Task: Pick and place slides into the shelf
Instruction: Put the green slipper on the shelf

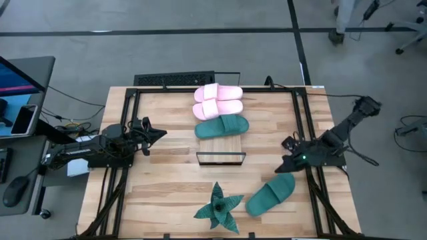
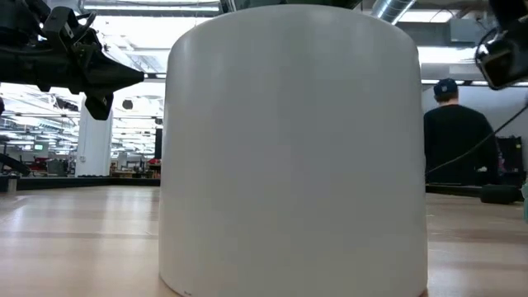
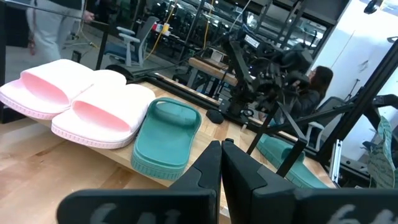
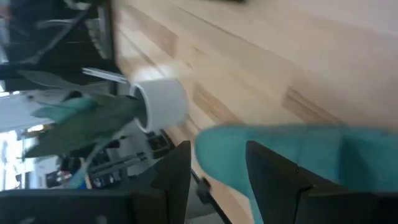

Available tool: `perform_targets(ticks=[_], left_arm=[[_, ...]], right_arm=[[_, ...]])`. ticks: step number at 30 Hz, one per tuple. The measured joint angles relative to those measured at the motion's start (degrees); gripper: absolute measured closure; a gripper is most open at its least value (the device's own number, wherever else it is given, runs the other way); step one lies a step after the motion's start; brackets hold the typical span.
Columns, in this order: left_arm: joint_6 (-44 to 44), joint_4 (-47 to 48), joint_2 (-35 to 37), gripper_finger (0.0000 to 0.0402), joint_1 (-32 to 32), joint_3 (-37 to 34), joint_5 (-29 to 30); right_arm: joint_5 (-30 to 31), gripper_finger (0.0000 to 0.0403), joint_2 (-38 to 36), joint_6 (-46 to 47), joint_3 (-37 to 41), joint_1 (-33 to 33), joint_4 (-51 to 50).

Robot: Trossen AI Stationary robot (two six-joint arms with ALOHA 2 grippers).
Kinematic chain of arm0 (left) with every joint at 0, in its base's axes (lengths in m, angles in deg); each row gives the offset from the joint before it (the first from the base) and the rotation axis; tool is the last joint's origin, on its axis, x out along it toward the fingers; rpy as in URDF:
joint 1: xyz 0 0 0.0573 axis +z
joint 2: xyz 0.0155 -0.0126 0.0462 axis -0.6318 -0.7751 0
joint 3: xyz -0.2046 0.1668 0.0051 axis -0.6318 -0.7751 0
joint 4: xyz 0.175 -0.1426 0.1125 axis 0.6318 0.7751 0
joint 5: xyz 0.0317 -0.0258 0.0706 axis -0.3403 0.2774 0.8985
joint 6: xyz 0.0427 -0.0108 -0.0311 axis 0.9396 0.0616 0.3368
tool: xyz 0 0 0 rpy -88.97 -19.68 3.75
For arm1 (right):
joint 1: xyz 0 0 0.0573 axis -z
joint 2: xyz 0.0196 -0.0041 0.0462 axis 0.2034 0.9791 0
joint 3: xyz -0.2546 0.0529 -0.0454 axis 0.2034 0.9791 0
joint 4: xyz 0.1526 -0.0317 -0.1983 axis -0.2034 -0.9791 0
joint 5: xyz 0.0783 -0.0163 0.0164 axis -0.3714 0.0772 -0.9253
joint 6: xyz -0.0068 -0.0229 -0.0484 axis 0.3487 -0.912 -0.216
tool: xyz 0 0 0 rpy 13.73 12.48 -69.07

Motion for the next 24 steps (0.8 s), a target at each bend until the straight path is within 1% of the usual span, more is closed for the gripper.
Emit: perform_targets(ticks=[2,5,12,18,24], left_arm=[[0.0,0.0,0.0,0.0401,0.0,0.0,0.0],[0.0,0.0,0.0,0.0401,0.0,0.0,0.0],[0.0,0.0,0.0,0.0401,0.0,0.0,0.1],[0.0,0.0,0.0,0.0401,0.0,0.0,0.1],[0.0,0.0,0.0,0.0401,0.0,0.0,0.1]], right_arm=[[1.3,0.0257,1.7,3.4,0.0,-3.2,-0.2],[1.5,0.0256,4.4,7.8,0.0,-7.2,-0.2],[1.2,0.0244,10.2,15.9,0.0,-13.8,-0.2],[1.2,0.0230,13.4,19.3,0.0,-16.9,-0.2],[1.1,0.0220,15.4,20.4,0.0,-17.2,-0.7]])
